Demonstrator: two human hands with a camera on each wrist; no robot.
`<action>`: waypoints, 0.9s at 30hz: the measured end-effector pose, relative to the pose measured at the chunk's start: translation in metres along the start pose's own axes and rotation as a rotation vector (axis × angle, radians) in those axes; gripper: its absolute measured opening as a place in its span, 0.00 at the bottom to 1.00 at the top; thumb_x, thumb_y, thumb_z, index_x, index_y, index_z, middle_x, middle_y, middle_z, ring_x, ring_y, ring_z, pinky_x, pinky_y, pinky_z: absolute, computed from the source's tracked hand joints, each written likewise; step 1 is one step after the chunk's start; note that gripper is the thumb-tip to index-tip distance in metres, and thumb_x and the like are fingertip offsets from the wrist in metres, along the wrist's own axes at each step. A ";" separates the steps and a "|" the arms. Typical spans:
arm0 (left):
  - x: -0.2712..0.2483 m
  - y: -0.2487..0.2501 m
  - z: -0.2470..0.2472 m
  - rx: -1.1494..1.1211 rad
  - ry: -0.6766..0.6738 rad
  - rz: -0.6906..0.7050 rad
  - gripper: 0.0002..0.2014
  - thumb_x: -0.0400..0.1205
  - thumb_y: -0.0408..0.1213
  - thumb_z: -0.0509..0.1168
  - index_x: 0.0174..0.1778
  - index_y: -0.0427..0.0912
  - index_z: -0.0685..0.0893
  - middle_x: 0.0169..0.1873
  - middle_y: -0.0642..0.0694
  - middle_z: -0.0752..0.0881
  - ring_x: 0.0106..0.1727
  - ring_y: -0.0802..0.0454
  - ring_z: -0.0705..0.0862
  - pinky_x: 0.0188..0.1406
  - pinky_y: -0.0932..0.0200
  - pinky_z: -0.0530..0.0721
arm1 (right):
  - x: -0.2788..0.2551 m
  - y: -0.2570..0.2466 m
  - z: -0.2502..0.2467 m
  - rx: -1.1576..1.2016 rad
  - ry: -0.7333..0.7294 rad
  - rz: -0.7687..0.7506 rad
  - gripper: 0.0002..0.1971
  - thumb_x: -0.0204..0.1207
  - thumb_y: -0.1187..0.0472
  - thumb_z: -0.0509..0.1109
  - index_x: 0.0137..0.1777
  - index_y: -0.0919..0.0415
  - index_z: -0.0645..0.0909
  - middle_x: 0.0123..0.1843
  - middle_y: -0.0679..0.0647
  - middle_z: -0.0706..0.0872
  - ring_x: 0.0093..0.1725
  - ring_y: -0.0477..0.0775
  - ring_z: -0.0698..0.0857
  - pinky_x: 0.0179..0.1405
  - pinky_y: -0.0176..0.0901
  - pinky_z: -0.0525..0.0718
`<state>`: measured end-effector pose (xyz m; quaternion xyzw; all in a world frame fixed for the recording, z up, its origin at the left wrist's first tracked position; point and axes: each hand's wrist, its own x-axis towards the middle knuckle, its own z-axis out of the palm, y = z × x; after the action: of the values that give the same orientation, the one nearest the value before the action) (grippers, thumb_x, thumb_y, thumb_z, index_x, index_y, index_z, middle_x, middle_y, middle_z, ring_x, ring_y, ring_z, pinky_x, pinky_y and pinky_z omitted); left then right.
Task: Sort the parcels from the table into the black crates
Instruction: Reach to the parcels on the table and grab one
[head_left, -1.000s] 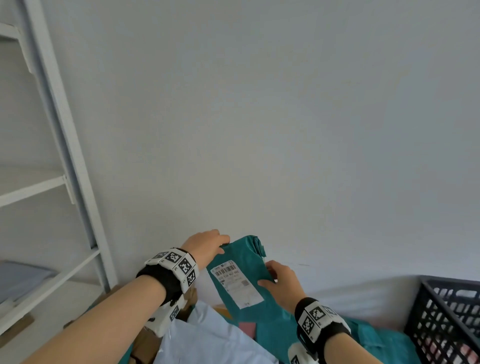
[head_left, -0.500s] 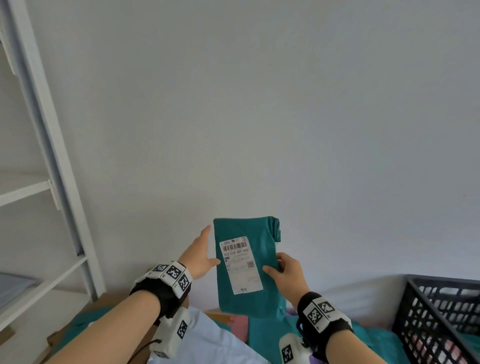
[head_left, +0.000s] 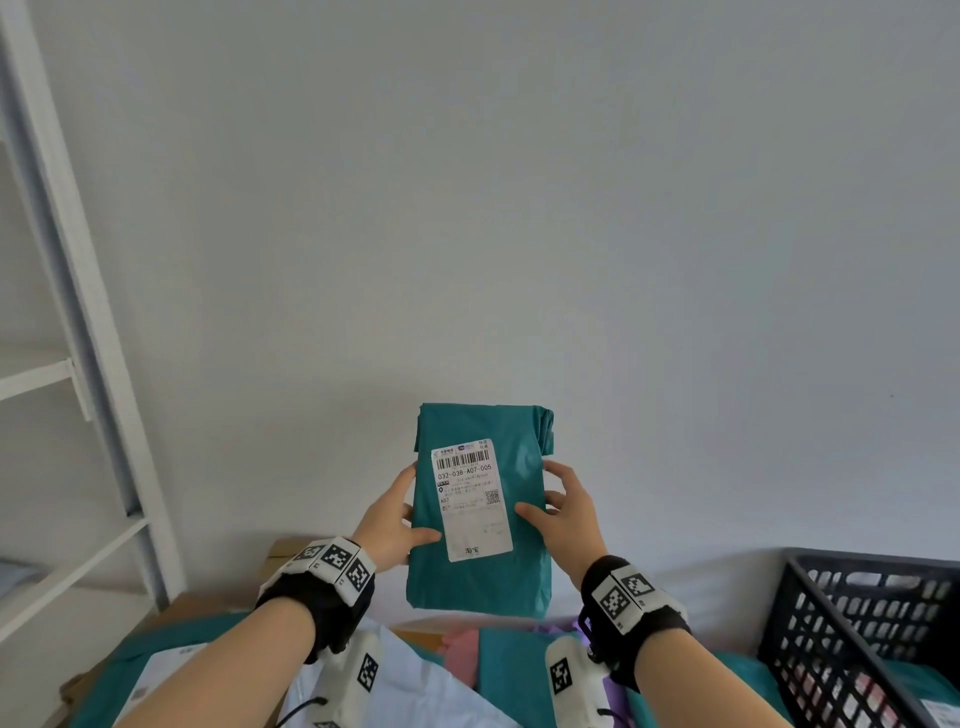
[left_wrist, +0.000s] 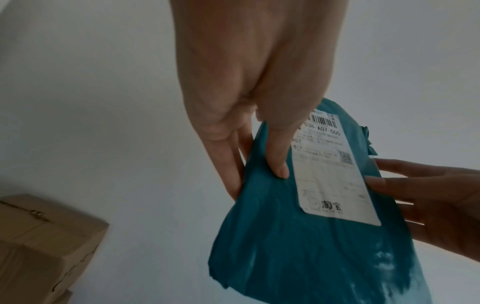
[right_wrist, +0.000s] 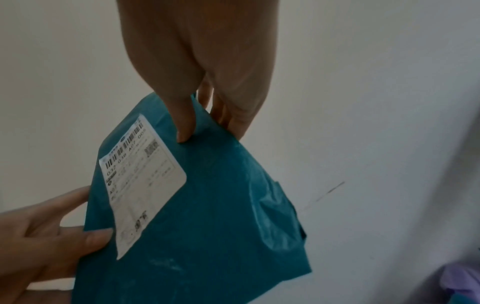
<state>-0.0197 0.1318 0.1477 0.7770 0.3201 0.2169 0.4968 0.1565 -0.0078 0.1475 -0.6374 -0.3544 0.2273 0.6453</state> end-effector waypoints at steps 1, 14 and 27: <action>0.000 0.000 0.000 0.004 0.013 0.015 0.45 0.75 0.25 0.71 0.76 0.69 0.57 0.53 0.41 0.83 0.57 0.42 0.83 0.47 0.36 0.88 | 0.001 0.000 0.001 -0.029 -0.008 -0.009 0.27 0.75 0.73 0.71 0.66 0.47 0.69 0.52 0.56 0.87 0.50 0.54 0.88 0.47 0.49 0.89; -0.003 0.010 0.002 0.014 0.081 0.064 0.47 0.75 0.24 0.71 0.75 0.72 0.55 0.51 0.42 0.83 0.55 0.41 0.83 0.47 0.35 0.87 | 0.003 -0.005 -0.005 -0.203 -0.045 -0.058 0.36 0.71 0.73 0.73 0.74 0.46 0.64 0.53 0.49 0.81 0.53 0.51 0.84 0.55 0.52 0.87; -0.027 0.008 0.022 0.073 0.160 0.031 0.47 0.75 0.25 0.72 0.79 0.66 0.54 0.47 0.50 0.82 0.53 0.45 0.83 0.49 0.41 0.87 | -0.008 0.006 -0.016 -0.218 -0.073 -0.038 0.35 0.73 0.72 0.73 0.75 0.48 0.65 0.56 0.51 0.81 0.53 0.52 0.84 0.46 0.39 0.86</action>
<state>-0.0217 0.0961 0.1454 0.7796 0.3544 0.2741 0.4375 0.1644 -0.0241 0.1410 -0.6884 -0.4122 0.1981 0.5630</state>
